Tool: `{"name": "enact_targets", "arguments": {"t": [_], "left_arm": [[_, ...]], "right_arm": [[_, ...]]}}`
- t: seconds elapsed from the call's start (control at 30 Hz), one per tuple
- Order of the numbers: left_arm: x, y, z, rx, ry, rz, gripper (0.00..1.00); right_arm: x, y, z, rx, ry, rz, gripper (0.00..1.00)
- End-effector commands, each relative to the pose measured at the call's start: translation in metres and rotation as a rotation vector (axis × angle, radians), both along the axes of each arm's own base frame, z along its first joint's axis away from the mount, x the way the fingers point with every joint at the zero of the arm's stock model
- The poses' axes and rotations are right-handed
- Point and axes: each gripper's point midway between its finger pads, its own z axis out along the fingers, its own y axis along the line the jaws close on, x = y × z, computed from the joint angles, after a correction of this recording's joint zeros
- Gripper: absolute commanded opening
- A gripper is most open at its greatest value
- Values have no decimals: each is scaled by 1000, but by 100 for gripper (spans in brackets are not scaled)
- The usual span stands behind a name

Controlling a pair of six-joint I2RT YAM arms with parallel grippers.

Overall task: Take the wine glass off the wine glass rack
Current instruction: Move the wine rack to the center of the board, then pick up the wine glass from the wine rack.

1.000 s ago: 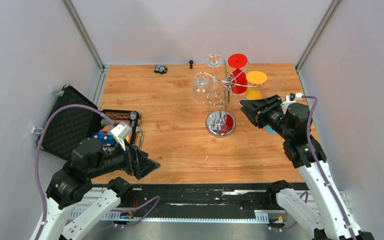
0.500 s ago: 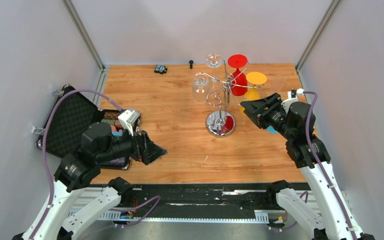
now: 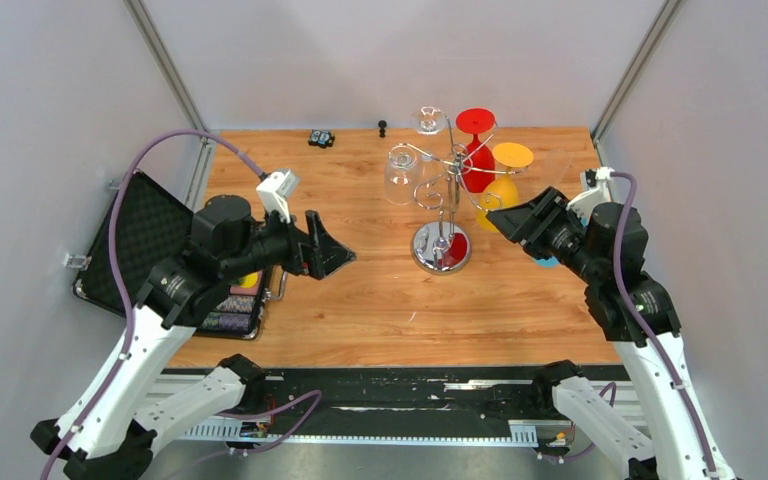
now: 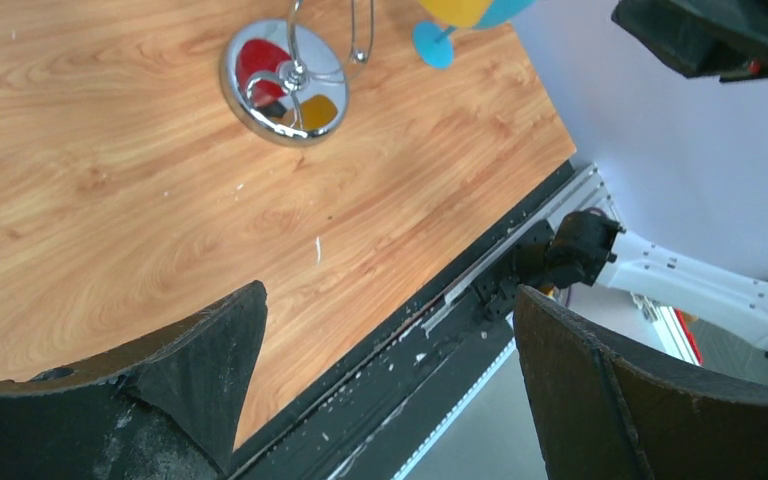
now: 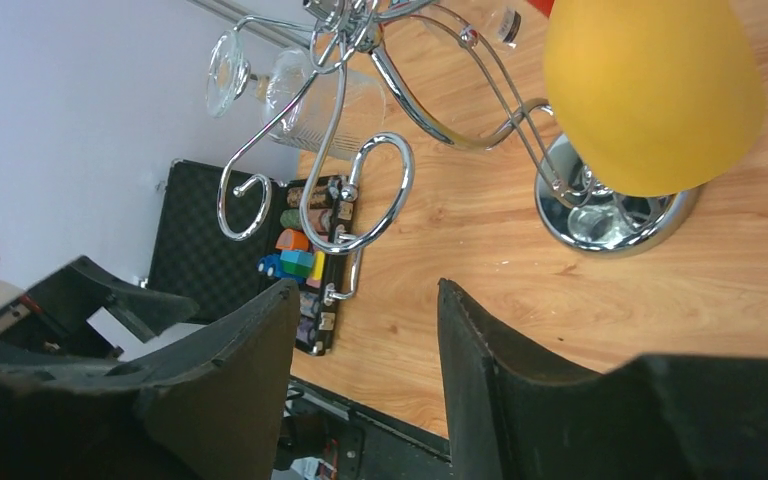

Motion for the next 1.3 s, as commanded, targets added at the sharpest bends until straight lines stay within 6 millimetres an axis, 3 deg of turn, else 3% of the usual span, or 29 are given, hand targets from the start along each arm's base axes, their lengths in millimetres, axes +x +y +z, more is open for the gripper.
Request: {"name": "enact_targets", "arguments": {"t": [0.0, 0.33, 0.6, 0.83, 1.27], "left_arm": [[24, -11, 43, -77, -96, 32, 100], [73, -38, 72, -124, -114, -10, 100], [110, -52, 70, -195, -60, -101, 99], [123, -64, 77, -207, -71, -166, 96], [153, -86, 76, -228, -25, -238, 80]], "right_arm": [[-6, -12, 26, -102, -131, -6, 52], [-12, -15, 33, -180, -209, 31, 53], [-16, -18, 34, -228, -248, 41, 54], [-21, -22, 38, -269, -291, 47, 54], [-25, -26, 34, -287, -302, 39, 53]]}}
